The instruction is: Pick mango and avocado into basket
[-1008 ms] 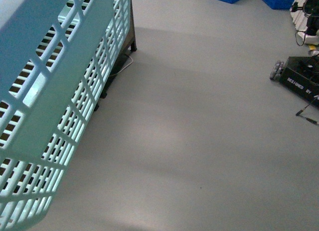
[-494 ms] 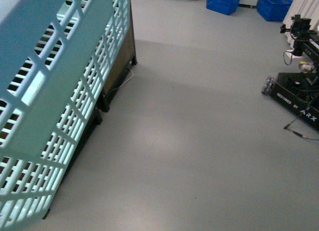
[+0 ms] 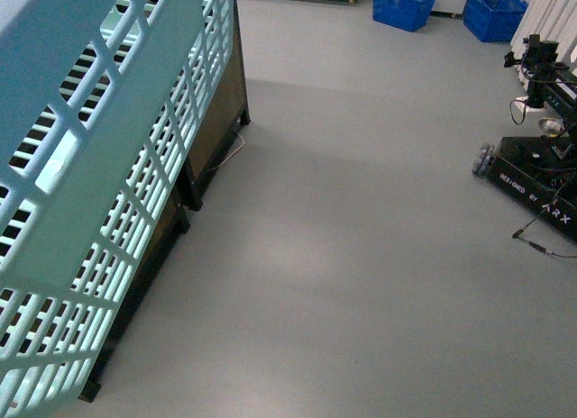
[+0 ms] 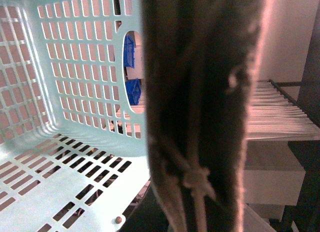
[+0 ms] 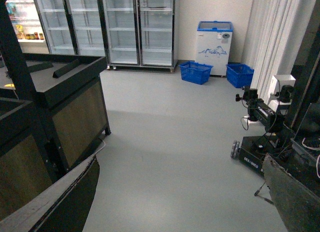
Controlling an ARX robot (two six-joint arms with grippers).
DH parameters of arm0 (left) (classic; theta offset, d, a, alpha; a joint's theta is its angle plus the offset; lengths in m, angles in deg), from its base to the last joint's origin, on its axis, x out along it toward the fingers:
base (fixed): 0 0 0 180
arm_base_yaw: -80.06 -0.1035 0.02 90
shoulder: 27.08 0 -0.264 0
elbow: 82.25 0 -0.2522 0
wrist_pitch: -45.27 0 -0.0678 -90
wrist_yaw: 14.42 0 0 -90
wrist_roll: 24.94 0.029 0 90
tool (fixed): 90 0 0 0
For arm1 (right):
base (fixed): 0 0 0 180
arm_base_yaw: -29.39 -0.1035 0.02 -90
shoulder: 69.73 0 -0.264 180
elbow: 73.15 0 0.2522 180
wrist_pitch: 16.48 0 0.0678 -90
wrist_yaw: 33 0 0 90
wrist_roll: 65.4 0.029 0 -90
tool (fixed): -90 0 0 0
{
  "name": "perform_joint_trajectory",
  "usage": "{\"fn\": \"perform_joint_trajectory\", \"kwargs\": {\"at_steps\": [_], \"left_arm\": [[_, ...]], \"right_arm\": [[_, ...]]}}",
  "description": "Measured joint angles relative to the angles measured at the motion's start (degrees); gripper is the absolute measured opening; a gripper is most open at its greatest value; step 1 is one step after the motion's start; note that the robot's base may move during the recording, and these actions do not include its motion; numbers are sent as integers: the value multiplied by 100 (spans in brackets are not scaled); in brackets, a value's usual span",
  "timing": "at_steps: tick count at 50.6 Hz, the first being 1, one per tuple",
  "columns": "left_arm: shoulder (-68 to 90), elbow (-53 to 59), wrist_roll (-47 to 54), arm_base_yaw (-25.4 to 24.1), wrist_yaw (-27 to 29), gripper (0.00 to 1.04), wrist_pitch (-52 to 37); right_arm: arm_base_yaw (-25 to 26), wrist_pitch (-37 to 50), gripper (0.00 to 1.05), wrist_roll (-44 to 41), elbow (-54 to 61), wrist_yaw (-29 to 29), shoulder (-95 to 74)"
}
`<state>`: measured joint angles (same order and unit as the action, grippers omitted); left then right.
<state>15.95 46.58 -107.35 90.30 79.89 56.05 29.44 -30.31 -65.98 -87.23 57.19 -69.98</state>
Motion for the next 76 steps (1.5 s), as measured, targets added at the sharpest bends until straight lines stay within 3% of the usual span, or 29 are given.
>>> {"fn": "perform_joint_trajectory", "kwargs": {"at_steps": [76], "left_arm": [[7,0,28,-7,7,8,9]], "right_arm": [[0,-7,97,-2,0,7,0]]}}
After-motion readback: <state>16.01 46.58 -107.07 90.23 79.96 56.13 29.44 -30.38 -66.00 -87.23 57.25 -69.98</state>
